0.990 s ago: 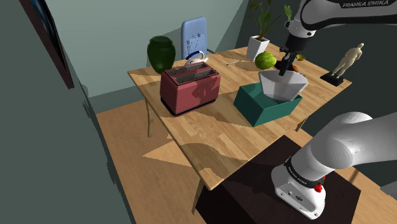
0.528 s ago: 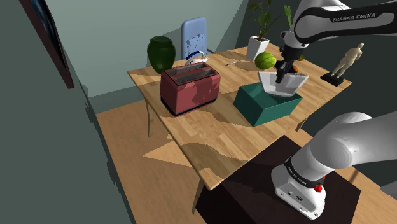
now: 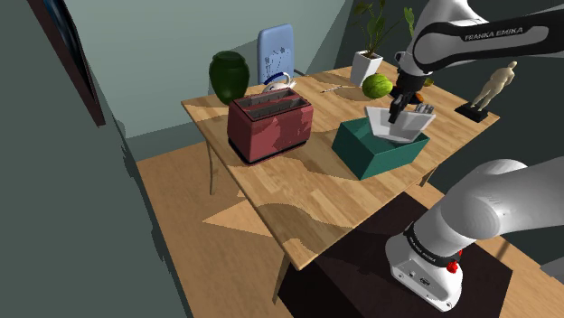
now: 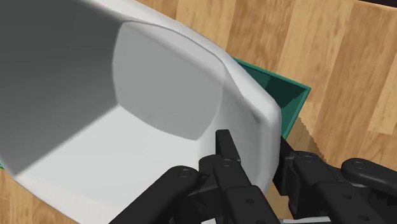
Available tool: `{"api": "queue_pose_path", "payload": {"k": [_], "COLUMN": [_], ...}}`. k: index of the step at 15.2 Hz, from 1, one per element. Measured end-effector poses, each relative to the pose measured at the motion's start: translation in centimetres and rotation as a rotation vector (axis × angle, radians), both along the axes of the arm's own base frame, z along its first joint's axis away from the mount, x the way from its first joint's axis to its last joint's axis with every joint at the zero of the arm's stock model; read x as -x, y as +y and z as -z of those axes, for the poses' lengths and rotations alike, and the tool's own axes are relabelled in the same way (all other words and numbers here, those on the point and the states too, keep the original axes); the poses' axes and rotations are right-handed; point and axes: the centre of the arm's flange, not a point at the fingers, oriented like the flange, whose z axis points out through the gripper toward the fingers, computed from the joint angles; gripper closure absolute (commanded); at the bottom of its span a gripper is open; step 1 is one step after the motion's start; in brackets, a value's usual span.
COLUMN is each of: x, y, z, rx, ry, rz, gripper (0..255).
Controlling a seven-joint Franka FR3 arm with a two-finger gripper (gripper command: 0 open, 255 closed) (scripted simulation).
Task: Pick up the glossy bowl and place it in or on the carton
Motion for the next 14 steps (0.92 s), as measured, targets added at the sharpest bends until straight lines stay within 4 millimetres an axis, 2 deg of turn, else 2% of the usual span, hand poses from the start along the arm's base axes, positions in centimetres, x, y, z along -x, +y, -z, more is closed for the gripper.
{"api": "queue_pose_path", "payload": {"k": [2,3,9,14], "x": [0.0,0.0,0.2,-0.2], "y": [0.0,0.0,-0.1,0.4], "z": [0.0,0.0,0.2,-4.1], "rx": [0.0,0.0,-0.001,-0.001], "ry": [-0.001,-0.001,0.007,0.006], "rz": [0.0,0.0,0.003,0.004], "gripper": [255,0,0,0]}}
